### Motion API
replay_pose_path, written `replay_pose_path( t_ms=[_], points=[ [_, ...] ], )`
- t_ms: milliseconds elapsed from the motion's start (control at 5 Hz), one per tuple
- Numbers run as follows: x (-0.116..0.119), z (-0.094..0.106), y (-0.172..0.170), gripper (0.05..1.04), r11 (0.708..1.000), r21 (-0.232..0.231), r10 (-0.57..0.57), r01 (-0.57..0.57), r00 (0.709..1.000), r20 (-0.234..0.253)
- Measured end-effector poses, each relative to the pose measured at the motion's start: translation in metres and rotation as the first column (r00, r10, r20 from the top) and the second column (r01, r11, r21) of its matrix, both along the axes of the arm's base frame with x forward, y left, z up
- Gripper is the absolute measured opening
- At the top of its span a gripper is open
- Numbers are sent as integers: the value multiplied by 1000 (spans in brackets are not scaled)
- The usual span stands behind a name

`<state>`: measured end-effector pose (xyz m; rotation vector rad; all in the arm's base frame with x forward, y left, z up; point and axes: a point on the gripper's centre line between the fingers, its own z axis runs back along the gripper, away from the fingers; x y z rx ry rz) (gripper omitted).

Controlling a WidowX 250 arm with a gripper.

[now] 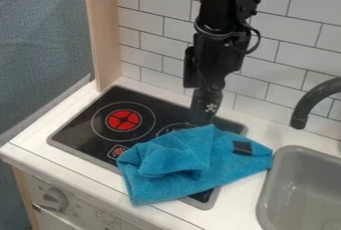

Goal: Move the cloth to the left of the table

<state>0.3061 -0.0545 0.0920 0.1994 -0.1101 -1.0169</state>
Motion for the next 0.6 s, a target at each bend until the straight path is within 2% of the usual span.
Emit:
replay_pose_path(
  t_ms=[400, 600],
  points=[
    [-14, -20, 9, 1000, 999, 13, 33, -32, 998, -62],
    [-14, -24, 9, 1000, 999, 7, 53, -53, 997, -65]
  ],
)
